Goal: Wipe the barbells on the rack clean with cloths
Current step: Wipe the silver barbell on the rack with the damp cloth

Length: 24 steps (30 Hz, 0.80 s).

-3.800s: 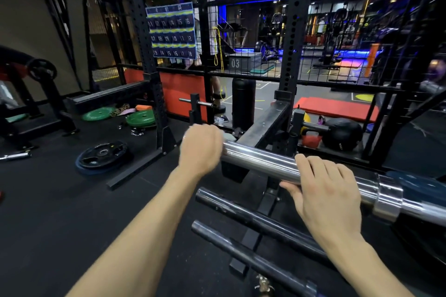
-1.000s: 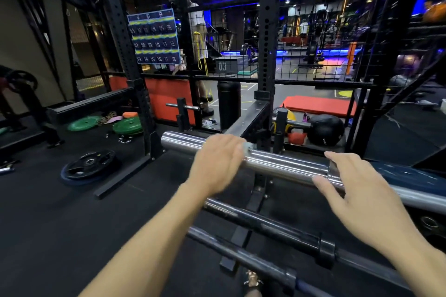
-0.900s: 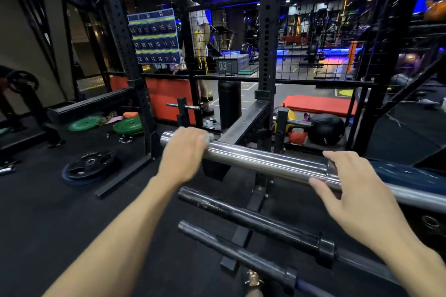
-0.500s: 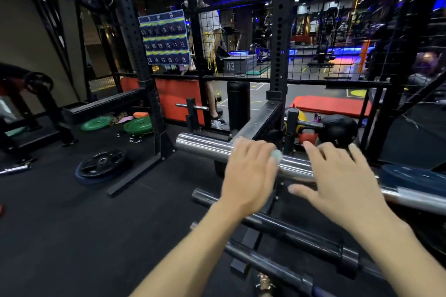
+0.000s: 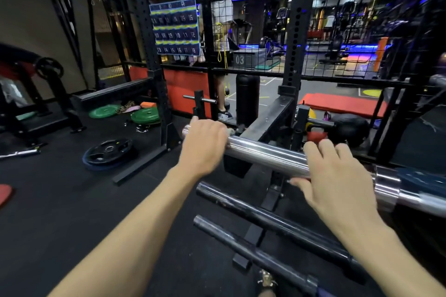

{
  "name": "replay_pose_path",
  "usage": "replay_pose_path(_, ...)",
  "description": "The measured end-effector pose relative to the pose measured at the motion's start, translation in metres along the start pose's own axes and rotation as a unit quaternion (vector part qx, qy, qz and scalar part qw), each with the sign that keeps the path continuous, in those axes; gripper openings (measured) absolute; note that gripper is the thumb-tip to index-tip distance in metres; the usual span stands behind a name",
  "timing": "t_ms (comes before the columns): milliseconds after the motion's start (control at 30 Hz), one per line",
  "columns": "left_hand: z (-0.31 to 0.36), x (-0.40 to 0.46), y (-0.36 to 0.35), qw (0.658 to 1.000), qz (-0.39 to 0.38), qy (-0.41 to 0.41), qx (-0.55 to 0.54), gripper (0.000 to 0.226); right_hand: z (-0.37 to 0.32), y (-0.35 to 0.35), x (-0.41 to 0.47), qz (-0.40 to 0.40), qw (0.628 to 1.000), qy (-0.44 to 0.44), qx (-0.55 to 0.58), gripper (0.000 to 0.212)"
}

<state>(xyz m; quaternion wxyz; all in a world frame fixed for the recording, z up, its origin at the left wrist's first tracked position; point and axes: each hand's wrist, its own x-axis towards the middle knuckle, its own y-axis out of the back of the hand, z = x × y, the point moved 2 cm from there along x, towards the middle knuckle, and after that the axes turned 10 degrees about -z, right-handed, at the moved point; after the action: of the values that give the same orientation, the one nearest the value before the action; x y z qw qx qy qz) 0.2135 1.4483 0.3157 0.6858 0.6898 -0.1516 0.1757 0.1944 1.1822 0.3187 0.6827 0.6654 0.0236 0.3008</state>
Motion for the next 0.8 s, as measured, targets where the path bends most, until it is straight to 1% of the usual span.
replay_pose_path(33,0.024,-0.007,-0.002,0.999,0.001,-0.05,-0.003,0.03,-0.002,-0.004,-0.002,0.013,1.0,-0.001,0.005,0.065)
replay_pose_path(100,0.07,-0.022,-0.008,0.99,0.006,-0.131,-0.05,0.027,-0.004,-0.008,-0.003,0.04,0.999,-0.006,-0.001,0.067)
replay_pose_path(167,0.097,-0.028,-0.01,0.981,0.019,-0.149,-0.125,0.033,0.0,-0.008,-0.004,0.07,0.997,-0.015,-0.004,0.068)
replay_pose_path(233,0.091,-0.028,-0.008,0.974,0.032,-0.164,-0.156,0.035,0.008,-0.01,-0.005,0.079,0.996,-0.029,-0.008,0.069)
replay_pose_path(267,0.076,-0.025,-0.007,0.973,0.039,-0.165,-0.155,0.034,0.012,-0.013,-0.004,0.077,0.996,-0.033,-0.015,0.068)
replay_pose_path(300,0.055,-0.023,-0.005,0.976,0.045,-0.15,-0.152,0.032,0.014,-0.016,-0.004,0.073,0.997,-0.032,-0.025,0.068)
replay_pose_path(367,0.006,-0.016,0.0,0.986,0.055,-0.076,-0.136,0.033,0.016,-0.019,-0.004,0.071,0.996,-0.021,-0.043,0.065)
replay_pose_path(433,-0.031,-0.007,0.0,0.994,0.03,0.007,-0.109,0.035,0.016,-0.02,-0.005,0.074,0.996,-0.015,-0.052,0.062)
replay_pose_path(500,-0.038,0.0,0.001,0.988,0.033,0.078,-0.131,0.039,0.014,-0.02,-0.006,0.075,0.996,-0.017,-0.053,0.06)
replay_pose_path(533,-0.032,0.001,0.002,0.986,0.046,0.092,-0.131,0.041,0.012,-0.02,-0.006,0.078,0.995,-0.019,-0.054,0.059)
replay_pose_path(600,-0.004,-0.005,0.002,0.989,0.079,0.05,-0.113,0.042,0.009,-0.02,-0.006,0.08,0.995,-0.021,-0.055,0.058)
replay_pose_path(633,0.016,-0.011,0.0,0.99,0.082,0.009,-0.11,0.039,0.008,-0.02,-0.006,0.08,0.995,-0.021,-0.054,0.058)
replay_pose_path(733,0.071,-0.027,-0.004,0.972,0.074,-0.12,-0.186,0.029,0.006,-0.019,-0.005,0.086,0.995,-0.022,-0.046,0.057)
replay_pose_path(800,0.103,-0.034,-0.003,0.961,0.065,-0.159,-0.216,0.029,0.006,-0.016,-0.005,0.079,0.996,-0.022,-0.045,0.057)
